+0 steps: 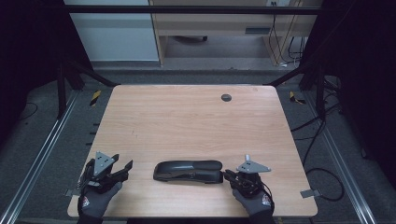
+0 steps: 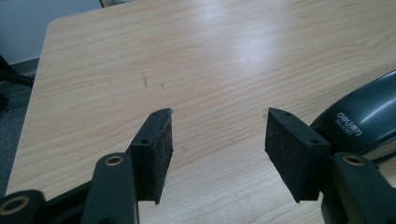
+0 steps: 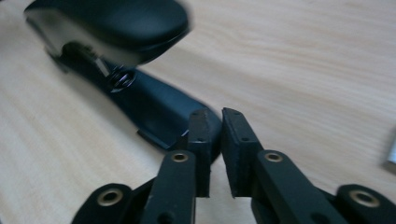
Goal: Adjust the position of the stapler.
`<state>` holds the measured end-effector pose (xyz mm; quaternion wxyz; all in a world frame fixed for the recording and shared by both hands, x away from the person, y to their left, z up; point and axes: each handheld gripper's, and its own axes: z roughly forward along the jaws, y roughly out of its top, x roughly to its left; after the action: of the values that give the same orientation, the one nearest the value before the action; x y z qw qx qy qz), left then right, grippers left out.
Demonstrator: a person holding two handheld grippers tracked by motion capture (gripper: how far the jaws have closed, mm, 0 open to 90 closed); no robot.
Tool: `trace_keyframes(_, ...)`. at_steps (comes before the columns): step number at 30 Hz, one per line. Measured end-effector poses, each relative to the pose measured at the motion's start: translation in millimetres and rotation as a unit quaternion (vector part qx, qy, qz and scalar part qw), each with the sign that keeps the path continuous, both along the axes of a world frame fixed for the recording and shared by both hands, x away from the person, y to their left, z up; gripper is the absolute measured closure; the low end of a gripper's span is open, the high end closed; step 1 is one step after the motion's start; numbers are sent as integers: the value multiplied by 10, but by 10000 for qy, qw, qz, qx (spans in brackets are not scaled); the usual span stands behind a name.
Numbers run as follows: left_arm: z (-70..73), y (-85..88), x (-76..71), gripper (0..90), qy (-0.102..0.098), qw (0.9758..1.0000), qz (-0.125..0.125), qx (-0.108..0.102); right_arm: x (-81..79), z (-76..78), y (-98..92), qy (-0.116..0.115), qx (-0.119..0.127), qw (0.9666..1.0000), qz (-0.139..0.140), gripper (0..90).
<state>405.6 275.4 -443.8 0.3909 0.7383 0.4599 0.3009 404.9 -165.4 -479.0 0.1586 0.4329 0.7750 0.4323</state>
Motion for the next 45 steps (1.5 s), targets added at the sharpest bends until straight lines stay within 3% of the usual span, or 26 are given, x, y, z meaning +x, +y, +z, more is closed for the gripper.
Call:
trace_keyframes(3,48,-78,-26,411,-62,9999,-153,30,36,37,-112,-65,9,9997,-236,754)
trace_keyframes(11,120,-262,-78,405,-142,9988,-452,119,107,89,-318,-96,64,9984,-545,691)
trace_keyframes(20,197,-413,-122,396,-208,9969,-739,147,133,113,-447,-189,-71,9967,-784,640)
trace_keyframes(28,269,-592,-149,387,-203,9936,-1082,260,153,113,-462,-167,-173,9960,-855,599)
trace_keyframes(33,307,-733,-170,383,-216,9904,-1304,415,148,95,-446,-234,-243,9959,-842,593)
trace_keyframes(34,322,-790,-178,380,-228,9887,-1397,497,142,87,-446,-304,-271,9956,-842,584)
trace_keyframes(36,331,-821,-184,379,-239,9882,-1422,518,145,76,-452,-359,-294,9953,-850,581)
trace_keyframes(40,385,-962,-206,374,-306,9836,-1629,709,146,72,-460,-382,-280,9951,-871,571)
trace_keyframes(42,395,-991,-213,373,-323,9830,-1658,722,145,73,-459,-375,-271,9950,-880,570)
trace_keyframes(45,441,-1077,-236,368,-403,9791,-1795,870,146,69,-457,-389,-290,9948,-895,561)
